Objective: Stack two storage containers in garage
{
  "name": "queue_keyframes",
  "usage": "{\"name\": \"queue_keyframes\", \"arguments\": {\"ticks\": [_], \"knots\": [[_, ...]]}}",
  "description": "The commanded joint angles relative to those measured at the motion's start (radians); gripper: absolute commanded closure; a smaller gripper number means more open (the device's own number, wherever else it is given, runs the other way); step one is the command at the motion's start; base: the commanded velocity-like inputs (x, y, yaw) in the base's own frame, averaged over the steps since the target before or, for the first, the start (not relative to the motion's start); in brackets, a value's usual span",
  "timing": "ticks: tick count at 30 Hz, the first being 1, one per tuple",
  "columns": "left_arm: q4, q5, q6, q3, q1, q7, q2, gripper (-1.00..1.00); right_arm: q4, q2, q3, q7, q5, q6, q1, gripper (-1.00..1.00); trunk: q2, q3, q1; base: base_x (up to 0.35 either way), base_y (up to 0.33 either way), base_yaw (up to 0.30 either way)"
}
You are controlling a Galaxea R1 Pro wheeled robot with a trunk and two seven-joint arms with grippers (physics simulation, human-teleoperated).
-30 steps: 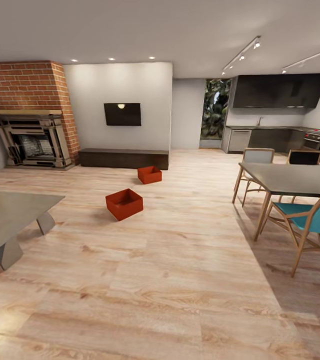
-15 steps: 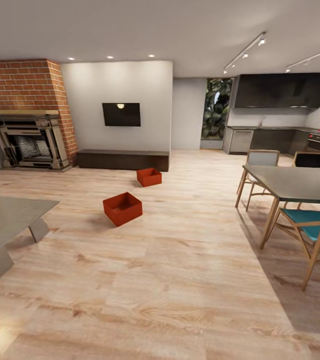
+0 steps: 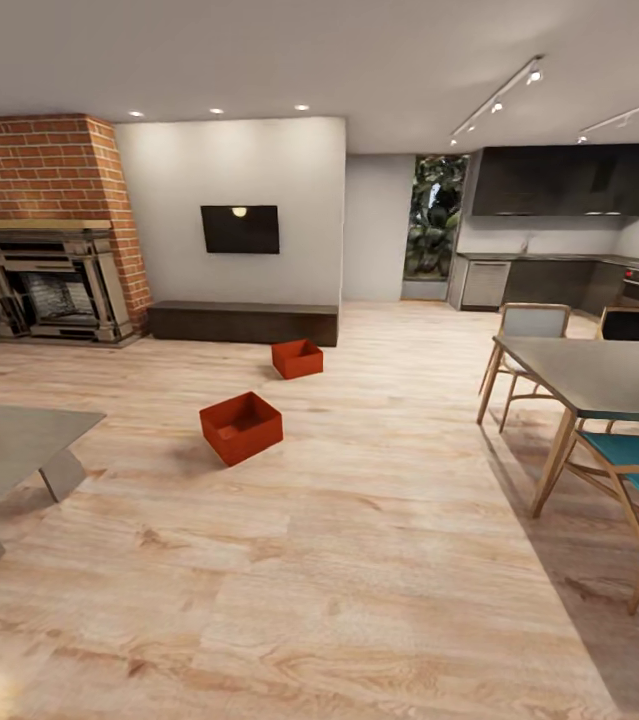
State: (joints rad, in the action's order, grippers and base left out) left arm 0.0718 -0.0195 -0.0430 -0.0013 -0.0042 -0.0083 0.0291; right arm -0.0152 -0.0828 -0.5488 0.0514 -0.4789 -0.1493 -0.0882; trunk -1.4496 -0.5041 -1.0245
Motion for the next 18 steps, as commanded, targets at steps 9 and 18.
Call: {"name": "queue_keyframes", "arguments": {"ticks": [9, 18], "knots": [[-0.001, -0.002, -0.003, 0.0, 0.0, -0.001, 0.0, -1.0, -0.002, 0.0, -0.005, 0.005, -0.01, -0.004, -0.001, -1.0, 0.0, -0.001, -0.001, 0.321, 0.0, 0.0], [-0.001, -0.002, -0.003, 0.0, 0.0, -0.001, 0.0, -1.0, -0.002, 0.0, -0.005, 0.005, -0.01, -0.004, -0.001, -1.0, 0.0, -0.001, -0.001, 0.321, 0.0, 0.0]]}}
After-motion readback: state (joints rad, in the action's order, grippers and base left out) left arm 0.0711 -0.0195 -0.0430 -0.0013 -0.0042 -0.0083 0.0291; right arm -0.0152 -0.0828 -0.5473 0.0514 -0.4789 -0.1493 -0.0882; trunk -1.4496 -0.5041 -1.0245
